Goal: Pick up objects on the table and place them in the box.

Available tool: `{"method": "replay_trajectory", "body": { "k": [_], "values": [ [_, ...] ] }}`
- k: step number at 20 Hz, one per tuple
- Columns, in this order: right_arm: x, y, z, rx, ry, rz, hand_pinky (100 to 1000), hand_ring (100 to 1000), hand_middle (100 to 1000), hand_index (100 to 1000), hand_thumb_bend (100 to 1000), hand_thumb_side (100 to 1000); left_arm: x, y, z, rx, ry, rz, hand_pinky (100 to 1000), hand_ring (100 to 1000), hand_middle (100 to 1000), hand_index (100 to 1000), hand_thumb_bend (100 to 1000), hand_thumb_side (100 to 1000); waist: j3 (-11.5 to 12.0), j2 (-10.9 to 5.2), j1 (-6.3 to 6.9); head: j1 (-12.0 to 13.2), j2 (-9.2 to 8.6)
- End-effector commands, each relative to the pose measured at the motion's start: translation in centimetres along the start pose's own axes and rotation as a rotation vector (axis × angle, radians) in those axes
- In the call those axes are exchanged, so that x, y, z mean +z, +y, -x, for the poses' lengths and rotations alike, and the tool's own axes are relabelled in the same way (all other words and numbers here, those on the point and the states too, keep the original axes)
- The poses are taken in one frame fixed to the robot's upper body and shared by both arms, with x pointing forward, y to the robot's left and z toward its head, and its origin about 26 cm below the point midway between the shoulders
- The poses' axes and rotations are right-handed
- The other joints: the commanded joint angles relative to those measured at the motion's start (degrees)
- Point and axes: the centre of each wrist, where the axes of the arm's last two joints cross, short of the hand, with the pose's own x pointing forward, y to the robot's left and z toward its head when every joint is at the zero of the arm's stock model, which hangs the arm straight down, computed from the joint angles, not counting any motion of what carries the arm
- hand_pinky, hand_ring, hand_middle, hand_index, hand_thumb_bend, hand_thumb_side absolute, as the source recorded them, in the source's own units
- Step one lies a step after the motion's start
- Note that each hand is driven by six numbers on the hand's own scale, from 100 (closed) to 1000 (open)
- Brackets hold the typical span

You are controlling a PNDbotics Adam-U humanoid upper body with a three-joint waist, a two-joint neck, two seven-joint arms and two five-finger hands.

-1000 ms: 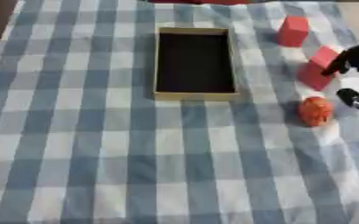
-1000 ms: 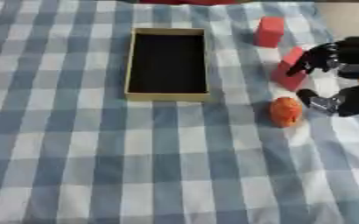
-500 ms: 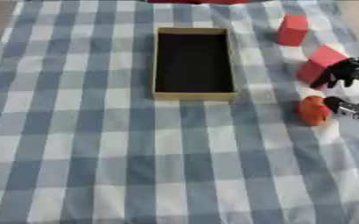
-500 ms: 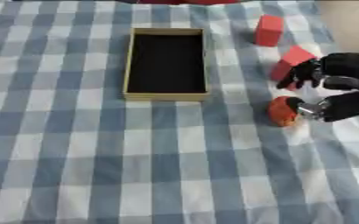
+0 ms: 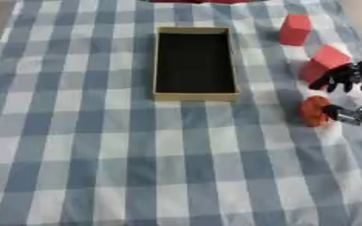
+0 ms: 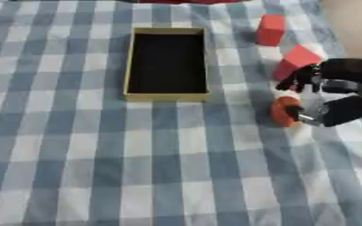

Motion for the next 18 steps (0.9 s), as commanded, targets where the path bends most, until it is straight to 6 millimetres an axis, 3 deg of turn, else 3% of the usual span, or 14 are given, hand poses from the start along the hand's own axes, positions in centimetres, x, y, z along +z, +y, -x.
{"method": "replay_trajectory", "body": {
  "k": [1, 8, 11, 13, 16, 17, 18],
  "values": [
    [0.57, -0.77, 0.32, 0.063, -0.024, -0.059, 578, 740, 829, 959, 206, 846, -0.52, 0.24, -0.47, -0.001, -0.029, -0.001, 701, 786, 655, 660, 100, 566, 0.0, -0.81, 0.07, 0.0, 0.31],
    [0.50, -0.77, 0.36, 0.066, -0.015, -0.048, 489, 673, 796, 932, 264, 789, -0.49, 0.19, -0.48, 0.001, -0.028, 0.001, 701, 785, 653, 658, 100, 565, 0.1, -0.69, 0.16, 0.0, 0.31],
    [0.47, -0.90, 0.29, 0.076, -0.003, -0.014, 369, 592, 690, 894, 292, 790, -0.47, 0.16, -0.48, 0.003, -0.028, 0.004, 701, 785, 651, 658, 100, 565, 0.1, -0.65, 0.20, 0.0, 0.31],
    [0.43, -0.91, 0.28, 0.084, 0.015, 0.014, 330, 565, 642, 875, 302, 786, -0.46, 0.13, -0.49, 0.003, -0.028, 0.005, 701, 785, 651, 658, 100, 565, 0.1, -0.62, 0.24, 0.0, 0.31],
    [0.25, -0.71, 0.27, 0.093, 0.028, 0.034, 330, 565, 642, 875, 302, 786, -0.46, 0.11, -0.49, 0.005, -0.028, 0.007, 701, 785, 651, 658, 100, 565, 0.1, -0.60, 0.26, -0.1, 0.31],
    [0.24, -0.72, 0.32, 0.094, 0.034, 0.043, 268, 522, 577, 787, 322, 770, -0.45, 0.10, -0.49, 0.005, -0.028, 0.008, 702, 785, 649, 657, 100, 563, 0.1, -0.58, 0.28, -0.1, 0.31],
    [0.15, -0.68, 0.35, 0.094, 0.043, 0.053, 269, 522, 576, 783, 317, 778, -0.45, 0.08, -0.50, 0.005, -0.029, 0.010, 702, 784, 649, 657, 100, 564, 0.1, -0.56, 0.31, -0.1, 0.31]
  ]
}}
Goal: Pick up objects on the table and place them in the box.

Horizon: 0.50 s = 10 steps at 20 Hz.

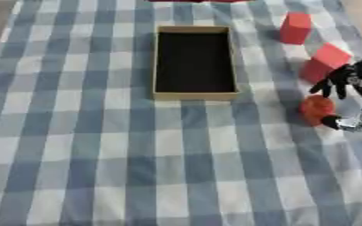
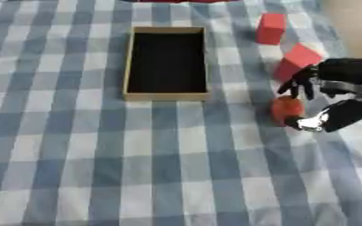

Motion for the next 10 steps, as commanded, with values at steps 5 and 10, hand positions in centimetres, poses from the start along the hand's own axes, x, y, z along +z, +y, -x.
{"method": "replay_trajectory", "body": {
  "k": [5, 10],
  "values": [
    [-0.3, 0.2, 0.5, 0.031, 0.037, 0.001, 308, 545, 644, 828, 314, 807, -0.6, 0.3, -0.5, -0.002, -0.034, 0.006, 702, 783, 647, 655, 100, 564, 0.2, -0.71, 0.09, -0.2, 0.31],
    [-0.6, 1.2, 1.1, 0.031, 0.070, -0.038, 330, 556, 665, 844, 359, 817, -0.6, 0.3, -0.5, 0.001, -0.037, 0.008, 701, 781, 644, 653, 100, 564, 0.3, -0.60, 0.14, -0.4, 0.31]
  ]
}}
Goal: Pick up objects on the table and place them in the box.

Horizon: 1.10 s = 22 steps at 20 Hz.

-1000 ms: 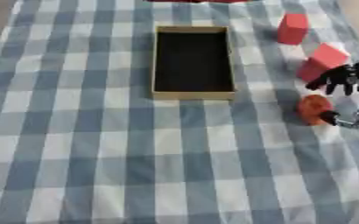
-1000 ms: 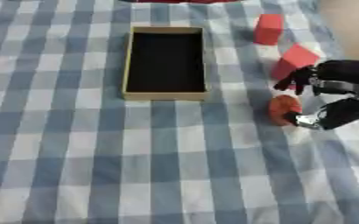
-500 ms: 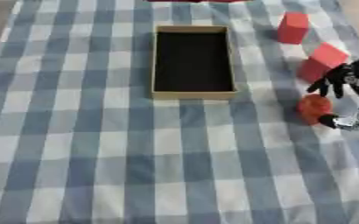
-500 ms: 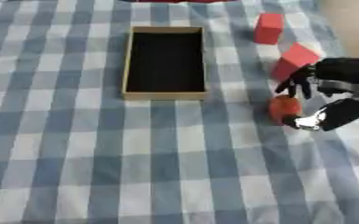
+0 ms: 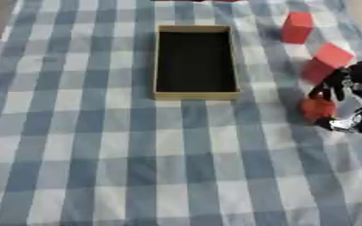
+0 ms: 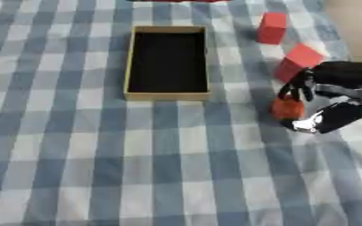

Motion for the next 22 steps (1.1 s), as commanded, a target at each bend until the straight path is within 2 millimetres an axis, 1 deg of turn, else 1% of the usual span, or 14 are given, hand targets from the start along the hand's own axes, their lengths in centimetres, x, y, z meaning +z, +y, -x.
{"method": "replay_trajectory", "body": {
  "k": [1, 5, 8, 10, 13, 15, 16, 18, 19, 20, 21, 22],
  "values": [
    [0.3, 0.0, 0.7, 0.026, 0.039, -0.021, 329, 556, 663, 840, 361, 812, -0.6, 0.3, -0.5, -0.001, -0.030, 0.000, 701, 781, 643, 652, 100, 564, 0.1, -0.81, 0.08, -0.4, 0.31],
    [0.2, 0.3, 1.0, 0.029, 0.048, -0.021, 325, 554, 680, 844, 362, 804, -0.6, 0.3, -0.5, 0.000, -0.032, 0.004, 701, 779, 641, 650, 100, 563, 0.1, -0.77, 0.12, -0.6, 0.31],
    [0.1, 0.4, 1.1, 0.030, 0.057, -0.018, 324, 551, 674, 843, 369, 800, -0.6, 0.2, -0.5, 0.002, -0.033, 0.007, 701, 779, 640, 648, 100, 563, 0.2, -0.75, 0.14, -0.7, 0.31],
    [0.1, 0.5, 1.2, 0.030, 0.069, -0.017, 319, 548, 674, 840, 385, 781, -0.6, 0.2, -0.5, 0.003, -0.034, 0.010, 701, 778, 639, 648, 100, 563, 0.2, -0.75, 0.14, -0.7, 0.31],
    [0.2, 0.5, 1.4, 0.034, 0.092, -0.004, 306, 540, 661, 822, 353, 755, -0.6, 0.2, -0.5, 0.004, -0.035, 0.016, 701, 778, 639, 647, 100, 563, 0.3, -0.75, 0.16, -0.8, 0.31],
    [0.2, 0.5, 1.6, 0.032, 0.104, 0.004, 320, 552, 662, 815, 326, 736, -0.6, 0.2, -0.5, 0.004, -0.036, 0.020, 701, 778, 639, 647, 100, 562, 0.4, -0.74, 0.15, -0.9, 0.31],
    [0.2, 0.6, 1.7, 0.031, 0.108, 0.008, 330, 580, 659, 810, 289, 680, -0.6, 0.1, -0.5, 0.005, -0.036, 0.021, 701, 778, 639, 647, 100, 562, 0.4, -0.73, 0.15, -1.0, 0.31],
    [0.2, 0.5, 1.8, 0.030, 0.115, 0.017, 334, 603, 647, 795, 291, 634, -0.6, 0.1, -0.5, 0.005, -0.037, 0.024, 701, 778, 639, 646, 100, 562, 0.4, -0.70, 0.16, -1.1, 0.31],
    [0.2, 0.5, 1.8, 0.031, 0.118, 0.021, 334, 605, 645, 793, 291, 629, -0.6, 0.1, -0.5, 0.006, -0.038, 0.025, 701, 778, 638, 646, 100, 562, 0.5, -0.68, 0.17, -1.1, 0.31],
    [0.2, 0.5, 1.9, 0.032, 0.125, 0.029, 328, 611, 629, 769, 302, 548, -0.6, 0.1, -0.5, 0.006, -0.038, 0.026, 700, 777, 638, 646, 100, 562, 0.5, -0.66, 0.18, -1.2, 0.31],
    [0.2, 0.6, 1.9, 0.034, 0.134, 0.037, 328, 612, 627, 767, 310, 534, -0.6, 0.1, -0.5, 0.007, -0.039, 0.027, 700, 777, 638, 646, 100, 562, 0.5, -0.64, 0.19, -1.2, 0.31],
    [0.2, 0.6, 2.0, 0.036, 0.142, 0.047, 326, 615, 616, 753, 297, 482, -0.6, 0.1, -0.5, 0.007, -0.039, 0.028, 700, 777, 637, 645, 100, 561, 0.6, -0.62, 0.20, -1.2, 0.31]
  ]
}}
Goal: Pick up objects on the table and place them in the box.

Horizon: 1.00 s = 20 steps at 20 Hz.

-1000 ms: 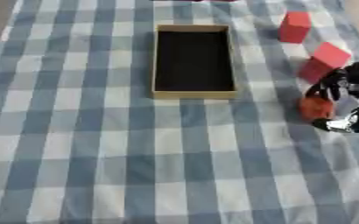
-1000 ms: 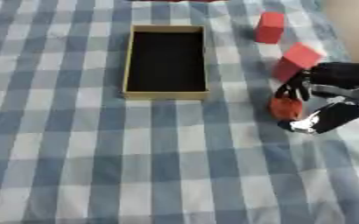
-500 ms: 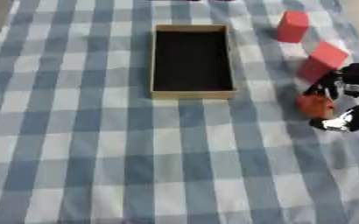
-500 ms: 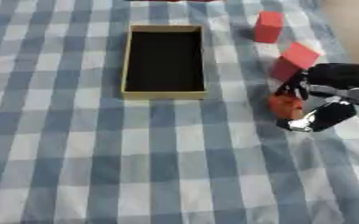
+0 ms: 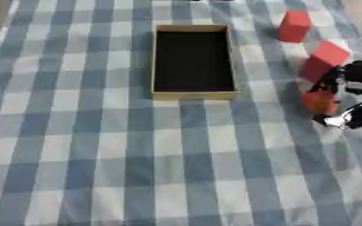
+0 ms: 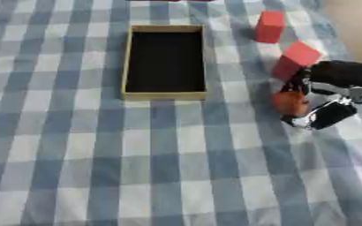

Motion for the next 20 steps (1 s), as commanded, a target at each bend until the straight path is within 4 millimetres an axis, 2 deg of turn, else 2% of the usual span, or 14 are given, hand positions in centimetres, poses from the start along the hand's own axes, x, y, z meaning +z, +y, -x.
{"method": "replay_trajectory", "body": {
  "k": [1, 2, 3, 4, 5, 10, 20],
  "values": [
    [0.6, -0.4, 0.8, 0.025, 0.047, 0.025, 330, 621, 609, 742, 264, 430, -0.6, 0.4, -0.5, -0.005, -0.031, 0.001, 700, 777, 637, 645, 100, 561, 0.2, -0.72, 0.08, -0.2, 0.31],
    [0.5, -0.2, 0.9, 0.023, 0.049, 0.030, 329, 621, 602, 734, 241, 364, -0.6, 0.4, -0.5, -0.005, -0.032, 0.003, 700, 777, 637, 645, 100, 561, 0.2, -0.72, 0.10, -0.2, 0.31],
    [0.5, -0.1, 0.9, 0.019, 0.050, 0.033, 329, 621, 601, 733, 240, 346, -0.6, 0.4, -0.5, -0.004, -0.032, 0.004, 700, 777, 637, 645, 100, 561, 0.2, -0.71, 0.12, -0.3, 0.31],
    [0.4, 0.0, 0.9, 0.013, 0.048, 0.037, 319, 618, 599, 727, 211, 272, -0.6, 0.4, -0.5, -0.004, -0.033, 0.006, 700, 776, 636, 644, 100, 560, 0.2, -0.71, 0.14, -0.3, 0.31],
    [0.4, 0.0, 0.9, 0.007, 0.044, 0.039, 317, 618, 600, 728, 207, 250, -0.6, 0.4, -0.5, -0.005, -0.033, 0.008, 700, 776, 636, 644, 100, 560, 0.2, -0.70, 0.15, -0.3, 0.31],
    [0.3, 0.0, 0.9, -0.037, 0.029, 0.058, 280, 600, 603, 719, 100, 246, -0.5, 0.3, -0.5, -0.006, -0.035, 0.019, 699, 776, 635, 643, 100, 556, 0.2, -0.70, 0.19, -0.3, 0.31],
    [0.7, -1.7, -0.1, -0.104, -0.048, 0.072, 254, 590, 616, 711, 100, 196, -0.5, 0.4, -0.4, -0.011, -0.034, 0.033, 701, 777, 637, 642, 100, 558, 0.0, -0.95, 0.02, -0.2, 0.31]
  ]
}}
